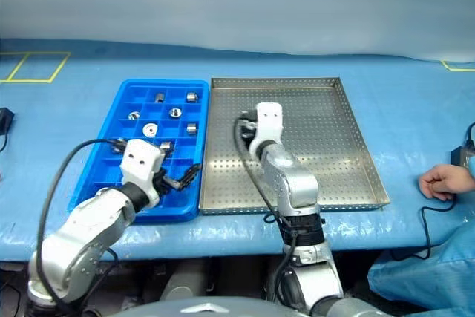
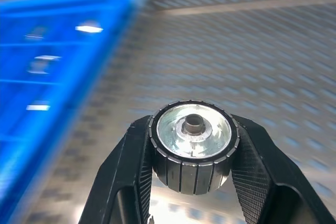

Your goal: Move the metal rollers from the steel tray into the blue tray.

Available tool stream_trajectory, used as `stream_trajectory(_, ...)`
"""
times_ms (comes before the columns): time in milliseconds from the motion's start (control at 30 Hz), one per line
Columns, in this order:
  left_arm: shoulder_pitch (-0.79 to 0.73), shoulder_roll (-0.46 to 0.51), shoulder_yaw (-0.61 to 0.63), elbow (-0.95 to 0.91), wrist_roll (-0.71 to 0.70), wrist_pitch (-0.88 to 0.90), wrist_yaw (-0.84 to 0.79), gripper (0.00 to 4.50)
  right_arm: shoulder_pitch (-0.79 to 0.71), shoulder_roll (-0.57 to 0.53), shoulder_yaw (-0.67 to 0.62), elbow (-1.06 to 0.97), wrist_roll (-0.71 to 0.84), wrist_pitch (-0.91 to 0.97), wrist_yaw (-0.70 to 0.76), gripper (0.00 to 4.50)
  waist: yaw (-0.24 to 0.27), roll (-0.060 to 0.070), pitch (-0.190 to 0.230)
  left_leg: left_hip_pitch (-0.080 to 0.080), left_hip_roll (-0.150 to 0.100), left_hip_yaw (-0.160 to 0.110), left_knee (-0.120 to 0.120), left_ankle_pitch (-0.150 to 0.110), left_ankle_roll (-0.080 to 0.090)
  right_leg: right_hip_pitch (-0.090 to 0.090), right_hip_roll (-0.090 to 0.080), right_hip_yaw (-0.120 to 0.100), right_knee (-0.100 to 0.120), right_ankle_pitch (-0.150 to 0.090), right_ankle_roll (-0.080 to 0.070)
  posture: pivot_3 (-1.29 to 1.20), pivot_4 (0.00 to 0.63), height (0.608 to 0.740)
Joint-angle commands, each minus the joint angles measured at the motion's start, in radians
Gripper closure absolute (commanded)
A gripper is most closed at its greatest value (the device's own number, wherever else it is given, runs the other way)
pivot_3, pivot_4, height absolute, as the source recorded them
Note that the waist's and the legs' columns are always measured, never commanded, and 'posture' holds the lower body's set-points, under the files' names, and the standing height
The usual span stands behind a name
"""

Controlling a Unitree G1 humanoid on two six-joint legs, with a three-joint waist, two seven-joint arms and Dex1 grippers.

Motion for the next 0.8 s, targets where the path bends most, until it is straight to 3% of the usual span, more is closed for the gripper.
stream_trajectory(33, 0.038, 0.017, 0.099, -0.075, -0.004, -0.007, -0.004, 0.24, -0.019, -0.042, 0.092, -0.098, 0.101, 0.045, 0.174, 2.79, 0.006, 0.0, 0.0, 0.0, 0.0, 0.0, 0.0, 0.0, 0.0, 0.0, 0.0, 0.0, 0.0, 0.0, 0.0, 0.28, 0.15, 0.74)
stream_trajectory(233, 0.109, 0.017, 0.214, -0.104, -0.002, -0.004, 0.006, 0.24, -0.031, -0.114, 0.238, -0.059, 0.097, 0.01, 0.305, 2.79, 0.027, 0.0, 0.0, 0.0, -0.001, 0.0, 0.002, 0.0, 0.0, 0.001, -0.002, -0.001, -0.001, -0.004, -0.001, 0.32, 0.15, 0.74)
stream_trajectory(533, 0.129, -0.003, 0.197, -0.13, 0.005, 0.008, 0.029, 0.24, -0.048, -0.112, 0.282, 0.026, 0.037, -0.027, 0.307, 2.79, 0.045, -0.001, 0.0, 0.0, -0.001, 0.0, 0.003, 0.0, 0.0, 0.002, -0.002, -0.001, -0.001, -0.004, 0.0, 0.35, 0.15, 0.74)
stream_trajectory(733, 0.125, -0.011, 0.188, -0.127, 0.007, 0.011, 0.037, 0.24, -0.045, -0.098, 0.263, 0.025, 0.01, -0.083, 0.285, 0.83, 0.051, -0.001, 0.0, 0.0, -0.001, 0.0, 0.003, 0.0, 0.0, 0.001, -0.001, -0.001, 0.0, -0.003, 0.0, 0.35, 0.15, 0.74)
stream_trajectory(800, 0.119, -0.013, 0.174, -0.121, 0.009, 0.011, 0.038, 0.24, -0.045, -0.097, 0.248, 0.019, 0.004, -0.092, 0.269, 0.83, 0.052, -0.001, 0.0, 0.0, -0.001, 0.0, 0.003, 0.0, 0.0, 0.001, -0.001, -0.001, 0.0, -0.003, 0.0, 0.35, 0.15, 0.74)
